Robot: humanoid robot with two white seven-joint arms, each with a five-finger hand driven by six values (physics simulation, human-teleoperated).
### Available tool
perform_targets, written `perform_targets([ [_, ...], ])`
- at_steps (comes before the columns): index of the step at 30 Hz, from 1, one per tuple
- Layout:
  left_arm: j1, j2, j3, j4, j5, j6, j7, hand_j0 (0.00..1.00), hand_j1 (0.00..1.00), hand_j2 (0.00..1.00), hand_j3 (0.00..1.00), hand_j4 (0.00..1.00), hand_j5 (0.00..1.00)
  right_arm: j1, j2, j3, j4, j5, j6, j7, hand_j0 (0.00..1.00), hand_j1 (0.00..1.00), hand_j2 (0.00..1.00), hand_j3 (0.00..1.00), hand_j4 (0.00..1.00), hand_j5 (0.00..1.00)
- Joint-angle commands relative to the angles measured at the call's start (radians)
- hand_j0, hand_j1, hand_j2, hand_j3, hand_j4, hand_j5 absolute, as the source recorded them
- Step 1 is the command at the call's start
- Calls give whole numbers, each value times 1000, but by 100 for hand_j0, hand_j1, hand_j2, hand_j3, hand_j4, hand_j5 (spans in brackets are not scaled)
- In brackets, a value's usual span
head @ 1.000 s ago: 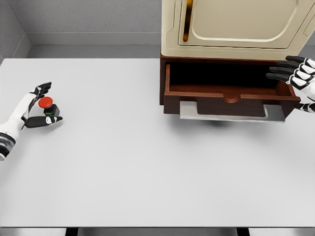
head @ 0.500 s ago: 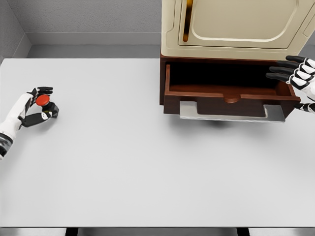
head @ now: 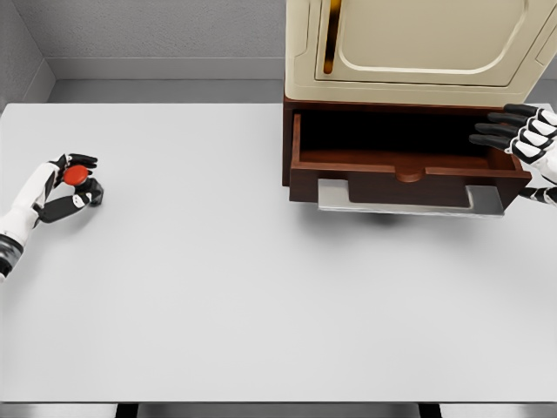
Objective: Put the switch into the drawer with left arm, and close the drawer with right arm
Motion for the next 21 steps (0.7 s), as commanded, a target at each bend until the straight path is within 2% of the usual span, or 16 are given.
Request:
perform_targets([
  [1, 0, 0, 1, -2, 4, 0, 1, 62, 62, 62, 62, 62, 62, 0, -2, -1, 2, -7, -1, -1, 100, 100, 100, 100, 100, 100],
  [5, 0, 1, 0, -5, 4, 0, 1, 61, 61, 61, 61, 61, 61, 2, -2, -1, 4, -5, -1, -1, 100, 100, 100, 100, 100, 100],
  [12, 5, 1, 1, -35, 1, 0, 0, 51, 51, 51, 51, 51, 51, 3, -2, -1, 4, -5, -1, -1, 100, 100, 100, 100, 100, 100],
  [21, 0, 3, 4, -103, -16, -1, 0, 51, 51, 51, 51, 51, 51, 3, -2, -1, 5, -5, -1, -1, 100, 100, 100, 100, 100, 100],
])
